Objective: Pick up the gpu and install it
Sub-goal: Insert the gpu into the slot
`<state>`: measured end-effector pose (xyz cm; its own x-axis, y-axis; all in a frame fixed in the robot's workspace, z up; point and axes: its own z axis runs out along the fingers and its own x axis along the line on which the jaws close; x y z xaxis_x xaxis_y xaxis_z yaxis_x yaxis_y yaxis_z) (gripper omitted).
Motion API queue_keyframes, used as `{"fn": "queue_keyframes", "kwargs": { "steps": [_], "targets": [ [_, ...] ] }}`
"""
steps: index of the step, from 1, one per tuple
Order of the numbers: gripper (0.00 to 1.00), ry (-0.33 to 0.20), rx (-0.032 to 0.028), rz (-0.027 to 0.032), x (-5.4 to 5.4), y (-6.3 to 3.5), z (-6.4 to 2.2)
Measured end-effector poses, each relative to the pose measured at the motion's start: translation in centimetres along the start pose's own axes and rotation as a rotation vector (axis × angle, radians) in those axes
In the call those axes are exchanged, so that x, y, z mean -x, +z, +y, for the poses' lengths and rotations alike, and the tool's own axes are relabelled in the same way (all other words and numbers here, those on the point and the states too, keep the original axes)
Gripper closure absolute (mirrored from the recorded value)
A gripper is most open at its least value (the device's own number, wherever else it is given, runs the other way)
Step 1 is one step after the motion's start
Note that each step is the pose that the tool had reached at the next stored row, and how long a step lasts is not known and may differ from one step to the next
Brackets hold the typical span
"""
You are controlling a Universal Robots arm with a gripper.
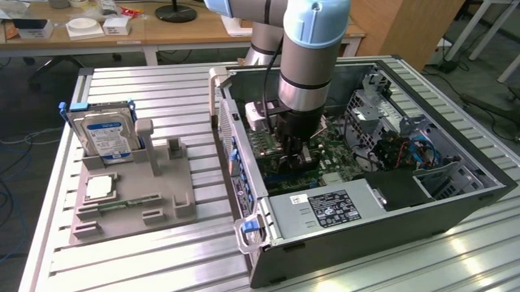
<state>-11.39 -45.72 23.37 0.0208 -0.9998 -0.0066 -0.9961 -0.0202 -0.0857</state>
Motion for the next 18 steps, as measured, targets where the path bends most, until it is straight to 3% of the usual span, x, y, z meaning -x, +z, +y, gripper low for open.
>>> {"fn": "queue_keyframes", "kwargs": {
  "steps": [18],
  "targets": [
    [0.73,0.000,-0.0004,0.0002,0.00,0.43,0.04]
  ]
}}
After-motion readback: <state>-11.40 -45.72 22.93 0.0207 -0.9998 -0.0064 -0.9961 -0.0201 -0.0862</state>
